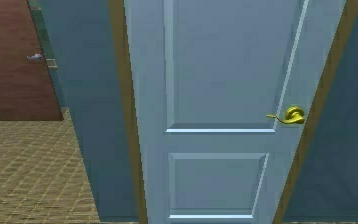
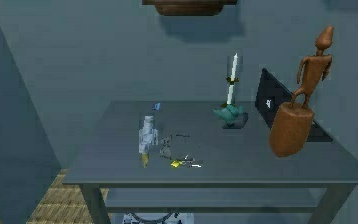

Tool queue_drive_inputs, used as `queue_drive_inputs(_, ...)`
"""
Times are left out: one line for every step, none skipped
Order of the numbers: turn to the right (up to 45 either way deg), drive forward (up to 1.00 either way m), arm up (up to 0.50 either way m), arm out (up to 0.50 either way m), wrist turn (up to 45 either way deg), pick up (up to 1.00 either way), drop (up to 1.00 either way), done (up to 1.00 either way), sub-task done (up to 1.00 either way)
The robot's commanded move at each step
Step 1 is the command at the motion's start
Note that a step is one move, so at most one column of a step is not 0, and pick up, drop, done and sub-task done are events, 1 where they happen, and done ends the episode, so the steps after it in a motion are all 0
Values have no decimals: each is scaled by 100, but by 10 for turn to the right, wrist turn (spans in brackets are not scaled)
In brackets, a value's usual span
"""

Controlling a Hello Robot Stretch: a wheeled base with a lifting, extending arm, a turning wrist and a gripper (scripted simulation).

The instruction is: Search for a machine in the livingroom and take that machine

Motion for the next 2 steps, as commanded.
queue_drive_inputs(0, 0, 10, 0, 0, 0, 0, 0, 0)
queue_drive_inputs(0, 0, 0, 0, 0, 0, 0, 100, 0)
